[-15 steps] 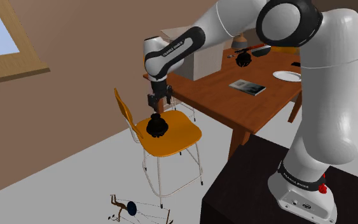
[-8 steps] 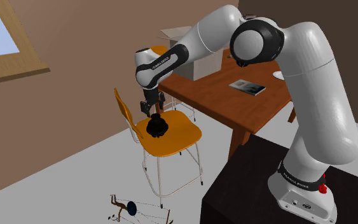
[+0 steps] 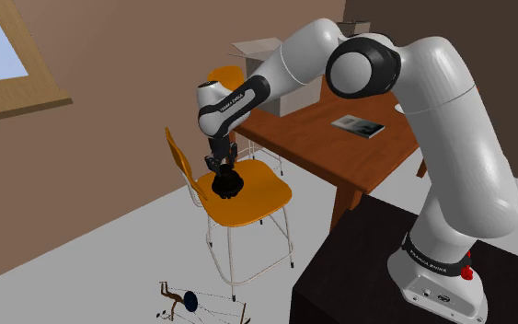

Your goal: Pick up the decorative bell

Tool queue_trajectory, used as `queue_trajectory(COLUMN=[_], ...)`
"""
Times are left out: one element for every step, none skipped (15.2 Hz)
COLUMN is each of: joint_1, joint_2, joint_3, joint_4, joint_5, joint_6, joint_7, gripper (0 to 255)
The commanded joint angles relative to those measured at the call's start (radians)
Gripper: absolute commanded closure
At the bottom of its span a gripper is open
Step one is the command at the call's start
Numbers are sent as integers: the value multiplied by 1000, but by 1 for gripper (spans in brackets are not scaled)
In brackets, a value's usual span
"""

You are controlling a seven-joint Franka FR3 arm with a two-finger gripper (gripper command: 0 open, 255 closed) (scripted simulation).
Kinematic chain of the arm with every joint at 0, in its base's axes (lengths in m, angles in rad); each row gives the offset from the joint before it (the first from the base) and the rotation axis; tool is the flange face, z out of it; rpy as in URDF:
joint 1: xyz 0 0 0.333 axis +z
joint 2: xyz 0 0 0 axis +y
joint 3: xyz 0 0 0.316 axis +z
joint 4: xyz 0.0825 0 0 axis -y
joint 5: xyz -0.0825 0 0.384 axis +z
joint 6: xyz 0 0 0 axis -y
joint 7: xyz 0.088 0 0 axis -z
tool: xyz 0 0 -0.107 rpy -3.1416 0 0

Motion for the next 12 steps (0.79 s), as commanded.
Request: queue_trajectory(joint_1=[0, 0, 0, 0, 0, 0, 0, 0, 0, 0, 0, 0], joint_2=[1, 2, 2, 2, 2, 2, 2, 2, 2, -6, -13, -20], joint_3=[0, 0, 0, 0, 0, 0, 0, 0, 0, 0, 0, 1], joint_4=[-1, 0, 0, 1, 1, 2, 2, 2, 0, 2, 4, 7], joint_5=[0, 0, 0, 0, 0, 0, 0, 0, 0, 0, 1, 1], joint_6=[2, 2, 2, 2, 1, 1, 1, 1, 2, -8, -17, -27], joint_7=[0, 0, 0, 0, 0, 0, 0, 0, 0, 0, -1, -1], gripper=[255, 255, 255, 255, 255, 255, 255, 255, 255, 255, 255, 255])
